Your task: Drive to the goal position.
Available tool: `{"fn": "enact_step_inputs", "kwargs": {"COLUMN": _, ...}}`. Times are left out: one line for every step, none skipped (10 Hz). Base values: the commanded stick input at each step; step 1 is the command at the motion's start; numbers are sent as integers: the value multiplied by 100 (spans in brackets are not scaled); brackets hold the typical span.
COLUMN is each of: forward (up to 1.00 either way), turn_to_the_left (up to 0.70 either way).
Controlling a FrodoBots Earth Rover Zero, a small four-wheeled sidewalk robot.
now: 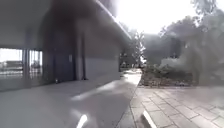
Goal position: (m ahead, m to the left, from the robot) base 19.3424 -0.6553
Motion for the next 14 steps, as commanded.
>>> {"fn": "enact_step_inputs", "kwargs": {"forward": 49, "turn_to_the_left": 0}}
{"fn": "enact_step_inputs", "kwargs": {"forward": 49, "turn_to_the_left": 0}}
{"fn": "enact_step_inputs", "kwargs": {"forward": 49, "turn_to_the_left": 0}}
{"fn": "enact_step_inputs", "kwargs": {"forward": 49, "turn_to_the_left": 0}}
{"fn": "enact_step_inputs", "kwargs": {"forward": 49, "turn_to_the_left": 0}}
{"fn": "enact_step_inputs", "kwargs": {"forward": 49, "turn_to_the_left": 0}}
{"fn": "enact_step_inputs", "kwargs": {"forward": 49, "turn_to_the_left": 0}}
{"fn": "enact_step_inputs", "kwargs": {"forward": 49, "turn_to_the_left": 0}}
{"fn": "enact_step_inputs", "kwargs": {"forward": 49, "turn_to_the_left": 0}}
{"fn": "enact_step_inputs", "kwargs": {"forward": 49, "turn_to_the_left": 0}}
{"fn": "enact_step_inputs", "kwargs": {"forward": 49, "turn_to_the_left": 0}}
{"fn": "enact_step_inputs", "kwargs": {"forward": 49, "turn_to_the_left": 0}}
{"fn": "enact_step_inputs", "kwargs": {"forward": 49, "turn_to_the_left": 0}}
{"fn": "enact_step_inputs", "kwargs": {"forward": 49, "turn_to_the_left": 0}}
